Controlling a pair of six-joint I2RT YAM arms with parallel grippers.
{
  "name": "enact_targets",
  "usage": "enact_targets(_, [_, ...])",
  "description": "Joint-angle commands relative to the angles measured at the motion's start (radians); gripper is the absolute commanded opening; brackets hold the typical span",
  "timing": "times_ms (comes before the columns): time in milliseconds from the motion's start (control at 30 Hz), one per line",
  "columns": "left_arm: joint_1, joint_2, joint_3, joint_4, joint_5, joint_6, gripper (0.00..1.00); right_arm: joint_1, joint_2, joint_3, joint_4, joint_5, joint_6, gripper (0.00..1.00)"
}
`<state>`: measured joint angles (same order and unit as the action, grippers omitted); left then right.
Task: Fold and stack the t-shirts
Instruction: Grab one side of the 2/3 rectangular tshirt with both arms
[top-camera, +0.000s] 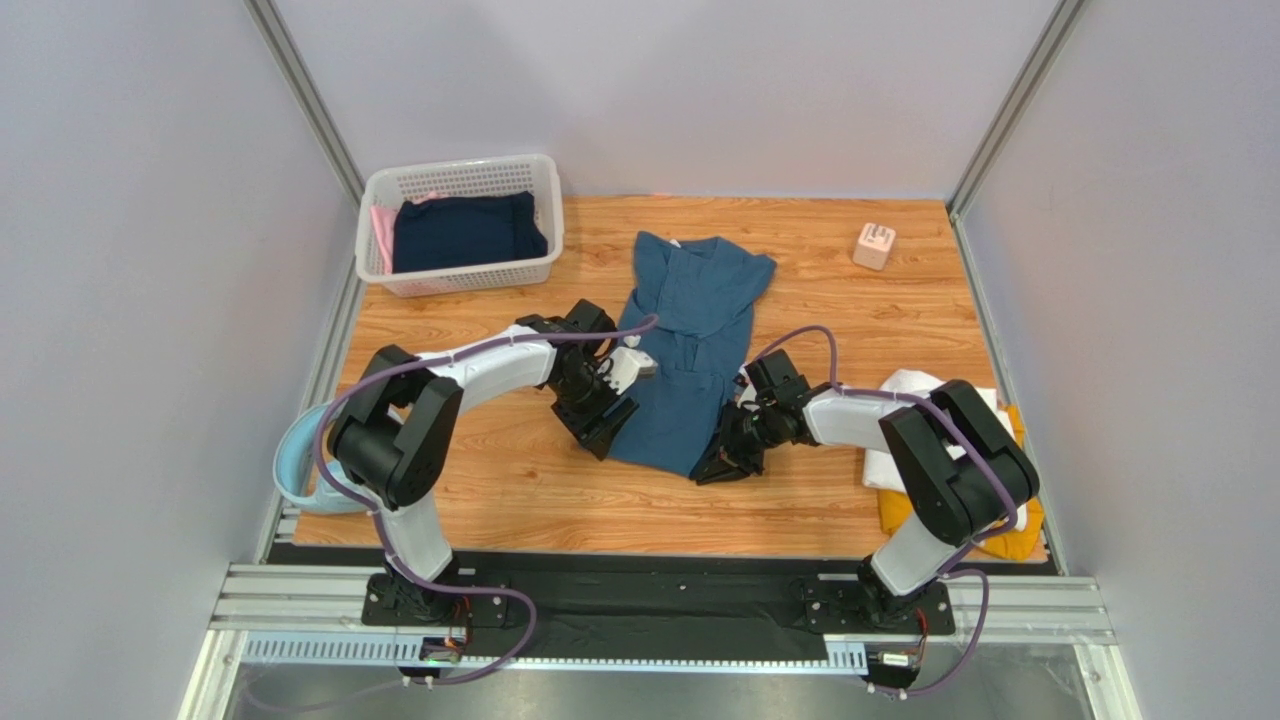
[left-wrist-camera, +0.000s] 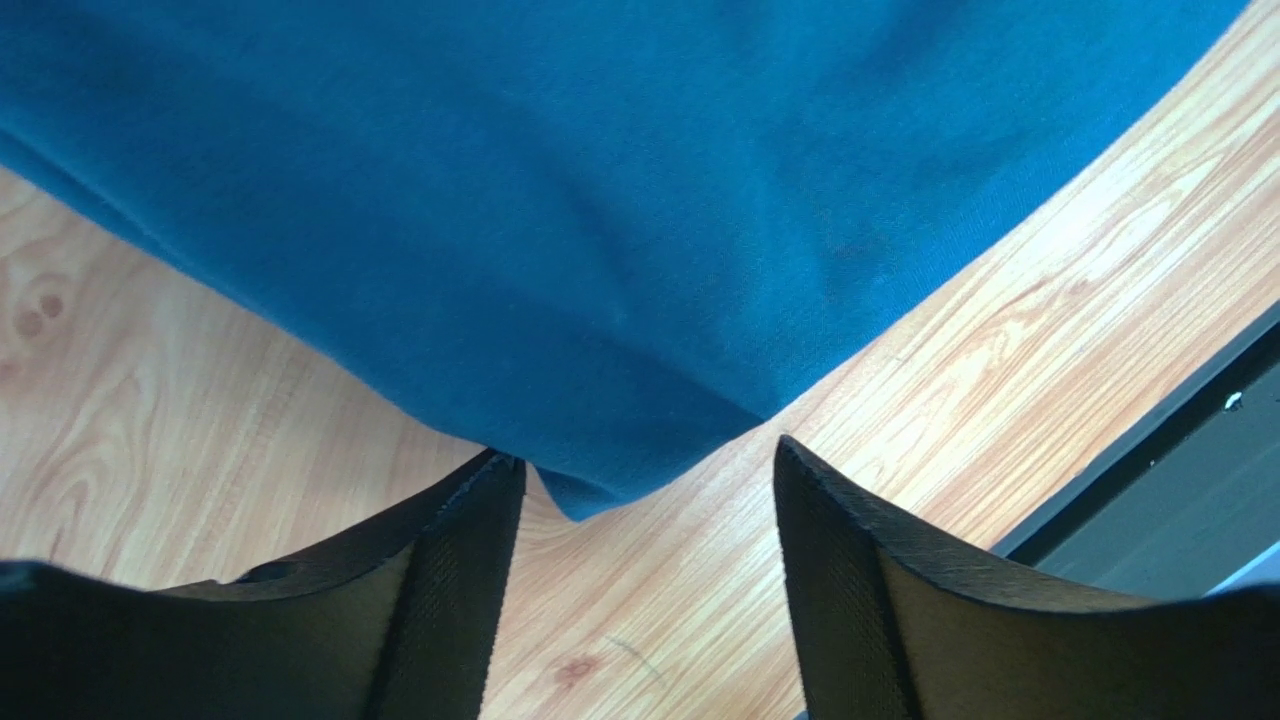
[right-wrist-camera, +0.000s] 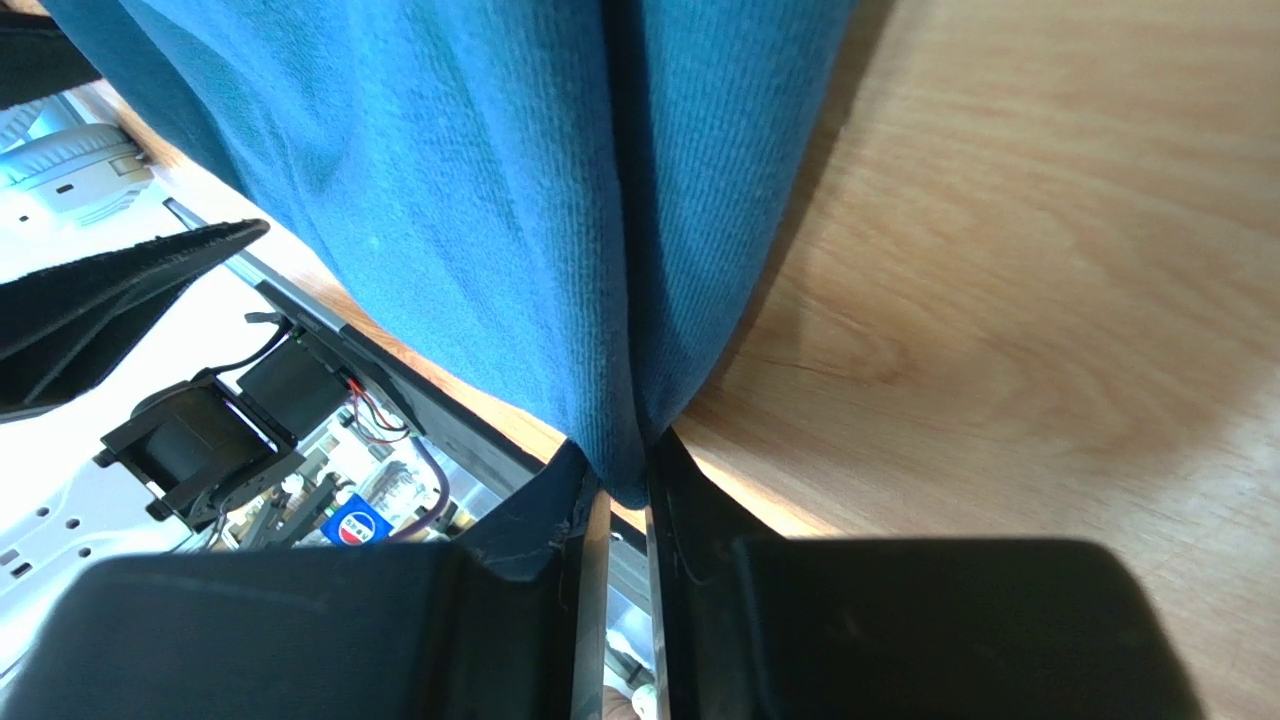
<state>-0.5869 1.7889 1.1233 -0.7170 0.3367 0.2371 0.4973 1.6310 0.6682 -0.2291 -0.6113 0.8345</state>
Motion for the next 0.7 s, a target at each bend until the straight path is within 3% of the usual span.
enact_targets(0, [-0.025,0.069,-0.074,-0.048,0.035,0.004,0.66,0.007,0.009,0.014,-0.016,0.021,-0.031,0.15])
enact_targets(33, [-0.024,0.072,-0.074,-0.048,0.033,0.004,0.57,0.009,0.009,0.014,-0.019,0.022,-0.032,0.15])
enact_targets(200, [-0.027,0.083,-0.071,-0.053,0.038,0.002,0.43,0.007,0.012,0.021,-0.021,0.019,-0.041,0.13])
enact_targets(233, [-0.027,0.086,-0.068,-0.055,0.032,0.002,0.3,0.007,0.013,0.021,-0.021,0.019,-0.044,0.11])
enact_targets(300, [-0.027,0.095,-0.063,-0.062,0.028,0.002,0.17,0.007,0.006,0.021,-0.022,0.019,-0.046,0.07])
enact_targets(333, [-0.027,0.101,-0.047,-0.07,0.025,0.005,0.03,0.007,0.003,0.021,-0.024,0.019,-0.048,0.01])
enact_targets(667, [-0.025,0.038,-0.028,-0.145,0.044,0.028,0.0,0.007,-0.086,0.022,-0.104,0.004,-0.069,0.0])
